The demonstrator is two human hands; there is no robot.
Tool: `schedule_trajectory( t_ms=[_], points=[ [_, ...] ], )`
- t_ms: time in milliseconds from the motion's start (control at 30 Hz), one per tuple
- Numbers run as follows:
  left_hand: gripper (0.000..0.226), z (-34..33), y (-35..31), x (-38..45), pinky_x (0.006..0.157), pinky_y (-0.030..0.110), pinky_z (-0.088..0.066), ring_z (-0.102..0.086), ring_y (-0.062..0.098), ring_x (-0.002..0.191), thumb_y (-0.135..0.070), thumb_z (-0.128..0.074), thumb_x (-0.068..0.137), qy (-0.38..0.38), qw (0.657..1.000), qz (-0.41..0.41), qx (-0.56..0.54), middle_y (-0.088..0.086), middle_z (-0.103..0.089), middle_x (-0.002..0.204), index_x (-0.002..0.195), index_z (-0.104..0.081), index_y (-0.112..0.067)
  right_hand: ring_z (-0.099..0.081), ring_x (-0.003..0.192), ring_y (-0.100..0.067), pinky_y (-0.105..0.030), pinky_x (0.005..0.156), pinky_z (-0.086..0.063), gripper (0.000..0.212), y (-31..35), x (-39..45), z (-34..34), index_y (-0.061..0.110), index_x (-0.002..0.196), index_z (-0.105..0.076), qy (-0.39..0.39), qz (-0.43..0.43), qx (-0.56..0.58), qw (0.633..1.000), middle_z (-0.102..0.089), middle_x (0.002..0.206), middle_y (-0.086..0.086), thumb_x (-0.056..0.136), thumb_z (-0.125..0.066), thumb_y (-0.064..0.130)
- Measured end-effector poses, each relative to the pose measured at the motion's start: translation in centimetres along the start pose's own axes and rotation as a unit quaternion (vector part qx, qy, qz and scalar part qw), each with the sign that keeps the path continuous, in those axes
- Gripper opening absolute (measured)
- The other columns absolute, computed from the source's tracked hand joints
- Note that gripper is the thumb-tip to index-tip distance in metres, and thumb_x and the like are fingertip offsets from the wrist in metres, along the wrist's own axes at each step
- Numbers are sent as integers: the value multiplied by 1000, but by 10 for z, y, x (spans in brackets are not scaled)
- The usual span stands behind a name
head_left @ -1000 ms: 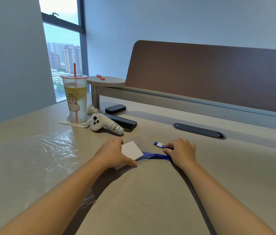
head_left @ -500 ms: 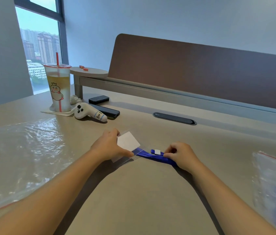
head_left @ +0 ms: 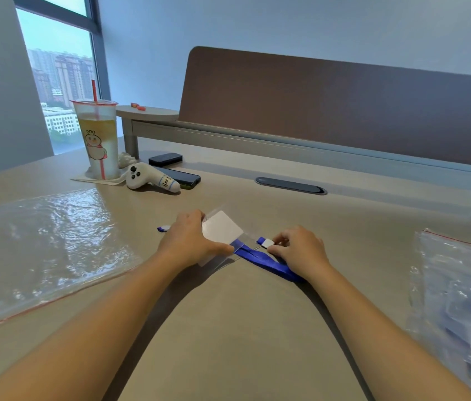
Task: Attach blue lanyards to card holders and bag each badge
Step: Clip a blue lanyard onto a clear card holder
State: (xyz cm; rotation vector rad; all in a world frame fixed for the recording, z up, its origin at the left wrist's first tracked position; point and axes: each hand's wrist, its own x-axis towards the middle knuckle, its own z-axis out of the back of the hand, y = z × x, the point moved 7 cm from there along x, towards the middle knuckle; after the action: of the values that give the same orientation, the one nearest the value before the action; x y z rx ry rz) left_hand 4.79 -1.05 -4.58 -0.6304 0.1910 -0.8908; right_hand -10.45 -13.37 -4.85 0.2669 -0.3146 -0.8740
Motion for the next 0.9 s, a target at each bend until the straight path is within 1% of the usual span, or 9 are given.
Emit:
schedule_trajectory(
  t_ms=[133,267,367,433,500,633,700,767,900],
  points=[
    [77,3,0,0,89,38,-51,-47,20,112,-47,-76,62,-13,999,-8,-36,5,-45,127,121,-38,-16,-55,85,-17,-31,78,-48,5,-2,-2,4,14,88,-56,-11,-7,124,992,-63,97,-6,85,-58,18],
    [63,9,2,0,81,34,-51,-47,17,99,-46,-75,63,-23,999,4,-45,6,-51,123,102,-32,-20,-55,80,-17,-22,63,-44,5,-2,-2,14,13,90,-52,-63,-20,250,966,-61,89,-8,88,-55,17],
    [66,11,2,-1,81,39,-53,-45,17,92,-50,-75,61,-41,998,8,-43,6,-54,116,99,-32,-19,-57,79,-16,-21,65,-46,19,-1,-4,21,9,107,-56,-85,-26,327,941,-63,86,-8,88,-52,8],
    [67,11,1,-3,78,38,-52,-46,17,91,-51,-75,60,-47,998,11,-47,4,-53,109,99,-31,-19,-58,74,-16,-23,68,-49,15,1,-7,24,10,104,-55,-91,-23,374,923,-60,83,-6,89,-50,7],
    [66,10,-1,-4,75,36,-50,-46,16,91,-51,-75,61,-45,998,13,-52,0,-48,101,98,-31,-18,-54,62,-14,-22,59,-48,7,4,-9,29,16,93,-49,-93,-19,421,902,-57,77,-4,91,-47,9],
    [55,6,-7,-7,75,35,-49,-47,17,91,-43,-73,68,-27,996,16,-83,2,-49,101,96,-33,-16,-42,56,-9,-18,51,-37,13,15,-11,39,21,79,-47,-93,12,421,902,-48,67,0,91,-48,17],
    [52,4,-11,-9,71,32,-47,-47,16,92,-40,-73,70,-15,996,11,-91,4,-51,105,94,-33,-17,-40,55,-9,-10,45,-37,16,21,-13,40,21,74,-48,-89,33,405,909,-46,63,0,90,-51,18],
    [50,1,-13,-10,68,28,-46,-47,15,93,-38,-72,71,-5,995,5,-98,6,-53,110,94,-33,-17,-40,54,-9,-5,40,-34,12,24,-14,40,18,78,-51,-83,45,395,914,-46,61,0,89,-52,16],
    [50,-1,-14,-11,75,30,-48,-48,16,96,-38,-72,71,6,994,8,-112,8,-53,116,94,-34,-16,-49,46,-3,-5,40,-35,9,27,-15,40,16,85,-54,-77,60,406,909,-50,60,-1,91,-48,12]
  ],
)
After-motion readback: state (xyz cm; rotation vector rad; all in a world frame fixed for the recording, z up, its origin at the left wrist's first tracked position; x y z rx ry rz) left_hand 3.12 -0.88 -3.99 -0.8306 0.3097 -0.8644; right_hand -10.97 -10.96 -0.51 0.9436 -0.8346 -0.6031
